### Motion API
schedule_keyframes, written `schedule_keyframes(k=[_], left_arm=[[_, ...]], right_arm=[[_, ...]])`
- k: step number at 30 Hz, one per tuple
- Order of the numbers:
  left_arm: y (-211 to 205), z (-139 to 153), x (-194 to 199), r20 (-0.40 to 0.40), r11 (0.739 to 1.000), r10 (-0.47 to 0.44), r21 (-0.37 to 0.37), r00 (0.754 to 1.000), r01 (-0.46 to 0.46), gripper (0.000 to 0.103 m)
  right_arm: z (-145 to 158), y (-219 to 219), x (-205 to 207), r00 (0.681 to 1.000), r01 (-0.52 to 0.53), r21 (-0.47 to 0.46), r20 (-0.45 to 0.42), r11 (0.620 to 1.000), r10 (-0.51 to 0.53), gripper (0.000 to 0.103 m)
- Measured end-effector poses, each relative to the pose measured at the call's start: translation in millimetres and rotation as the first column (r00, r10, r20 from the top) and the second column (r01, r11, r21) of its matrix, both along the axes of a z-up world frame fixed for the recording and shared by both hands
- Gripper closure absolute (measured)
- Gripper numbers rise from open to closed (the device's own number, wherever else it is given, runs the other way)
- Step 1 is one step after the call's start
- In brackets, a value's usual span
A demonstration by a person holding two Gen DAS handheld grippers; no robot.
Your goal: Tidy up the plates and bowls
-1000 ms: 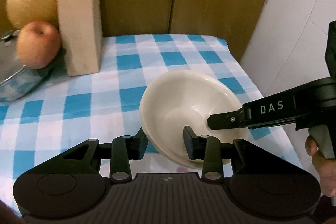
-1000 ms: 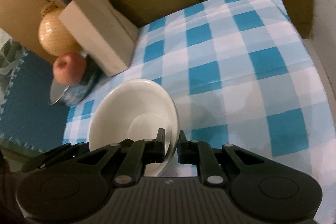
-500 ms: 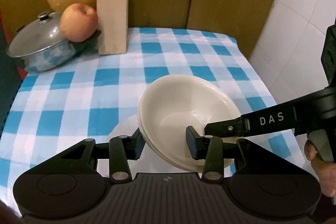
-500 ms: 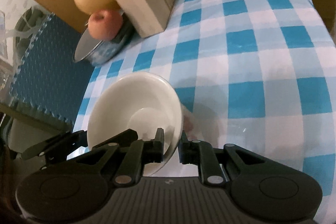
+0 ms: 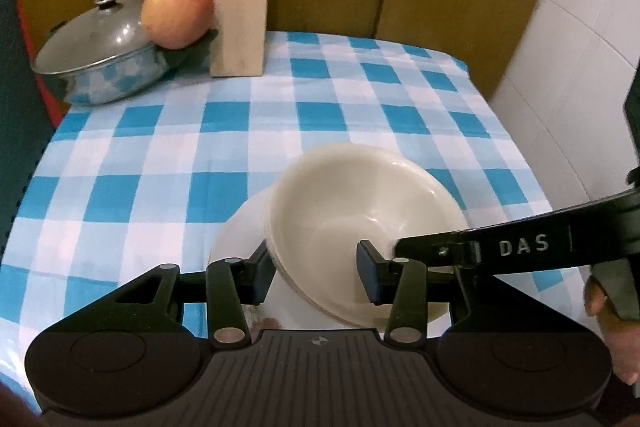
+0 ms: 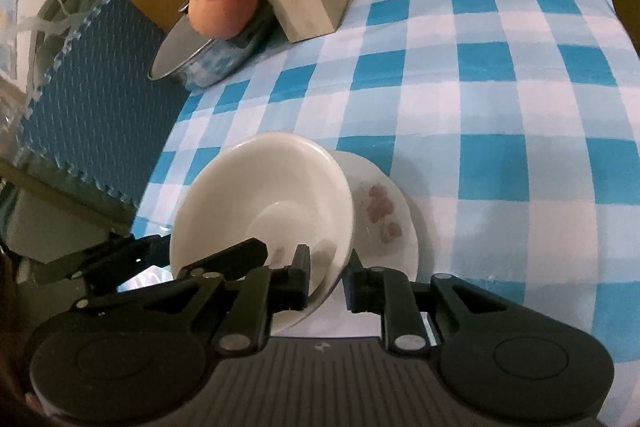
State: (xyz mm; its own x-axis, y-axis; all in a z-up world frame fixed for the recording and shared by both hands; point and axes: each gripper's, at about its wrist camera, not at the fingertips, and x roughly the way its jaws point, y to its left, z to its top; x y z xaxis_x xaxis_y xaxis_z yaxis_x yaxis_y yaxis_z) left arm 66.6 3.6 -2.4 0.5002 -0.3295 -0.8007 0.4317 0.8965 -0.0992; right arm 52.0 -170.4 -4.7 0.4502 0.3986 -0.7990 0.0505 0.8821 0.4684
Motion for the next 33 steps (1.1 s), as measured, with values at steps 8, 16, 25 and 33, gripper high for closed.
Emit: schedule_keyframes(k=[8, 16, 25, 33], left_arm=[[10.5, 7.2, 3.4, 0.024, 0.999, 0.045, -0.030, 0.999, -0.044, 0.038], [3.3, 18.1, 2.4, 0.080, 0.998, 0.050, -0.044, 0.996, -0.047, 0.029], [-6.1, 25.5, 10.3, 0.153, 0.996, 0.085, -0.014, 0.985, -0.084, 0.021], [-4.2, 26.1, 4.4, 0.187, 0.993, 0.120, -0.006, 0.975, -0.121, 0.017]], right_arm=[[13.6, -15.1, -5.4, 0.997, 0.052, -0.045, 0.065, 0.998, -0.049, 0.074], [26.9, -24.0, -10.8, 0.988, 0.092, -0.081, 0.134, 0.992, -0.081, 0.074], [39.5, -22.1, -12.1, 0.973, 0.116, -0.138, 0.213, 0.984, -0.085, 0.070], [43.0, -24.4, -17.7, 0.966, 0.139, -0.152, 0.238, 0.979, -0.100, 0.067]])
